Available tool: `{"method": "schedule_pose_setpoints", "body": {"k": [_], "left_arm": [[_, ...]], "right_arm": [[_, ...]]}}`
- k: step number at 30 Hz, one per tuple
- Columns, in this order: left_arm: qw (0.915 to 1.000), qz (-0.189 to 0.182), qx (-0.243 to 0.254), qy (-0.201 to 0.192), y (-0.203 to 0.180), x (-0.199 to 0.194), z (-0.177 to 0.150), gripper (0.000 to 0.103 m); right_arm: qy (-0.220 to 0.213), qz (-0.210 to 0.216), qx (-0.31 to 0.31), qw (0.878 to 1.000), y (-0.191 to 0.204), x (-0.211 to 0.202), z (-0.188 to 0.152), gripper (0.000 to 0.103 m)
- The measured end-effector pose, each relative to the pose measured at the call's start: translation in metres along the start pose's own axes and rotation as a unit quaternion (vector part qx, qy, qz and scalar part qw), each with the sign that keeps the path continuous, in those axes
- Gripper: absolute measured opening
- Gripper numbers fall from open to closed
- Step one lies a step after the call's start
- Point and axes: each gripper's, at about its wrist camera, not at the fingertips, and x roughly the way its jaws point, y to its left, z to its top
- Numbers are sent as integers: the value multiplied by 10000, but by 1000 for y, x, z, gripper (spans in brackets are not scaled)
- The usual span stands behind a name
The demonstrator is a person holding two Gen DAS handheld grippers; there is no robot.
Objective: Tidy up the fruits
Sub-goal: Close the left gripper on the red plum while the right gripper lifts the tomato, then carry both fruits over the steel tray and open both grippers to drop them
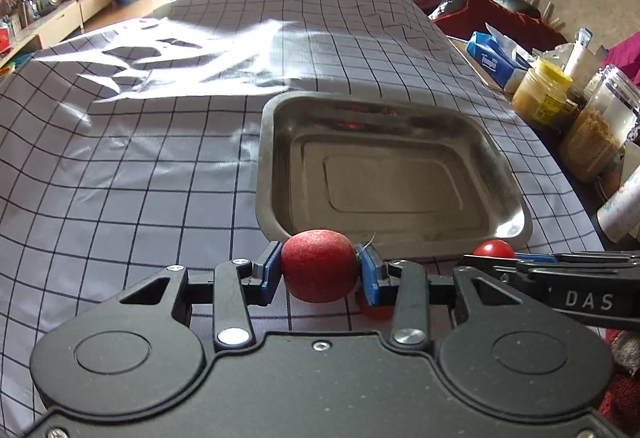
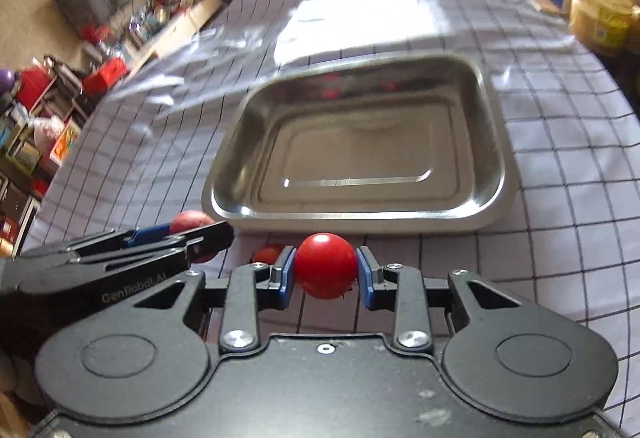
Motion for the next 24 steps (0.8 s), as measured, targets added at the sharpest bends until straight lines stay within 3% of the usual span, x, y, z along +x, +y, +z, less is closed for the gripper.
{"method": "schedule_pose_setpoints", "body": {"k": [10, 17, 24], "left_arm": [[9993, 333, 132, -112, -15, -20, 29, 48], [9984, 493, 183, -224, -29, -5, 62, 48], [9981, 540, 104, -263, -30, 3, 82, 49]], "right_arm": [[-189, -246, 214, 9993, -7, -11, 16, 34], [-485, -589, 207, 9969, -3, -15, 34, 34], [-440, -890, 347, 9945, -5, -1, 52, 34]]}}
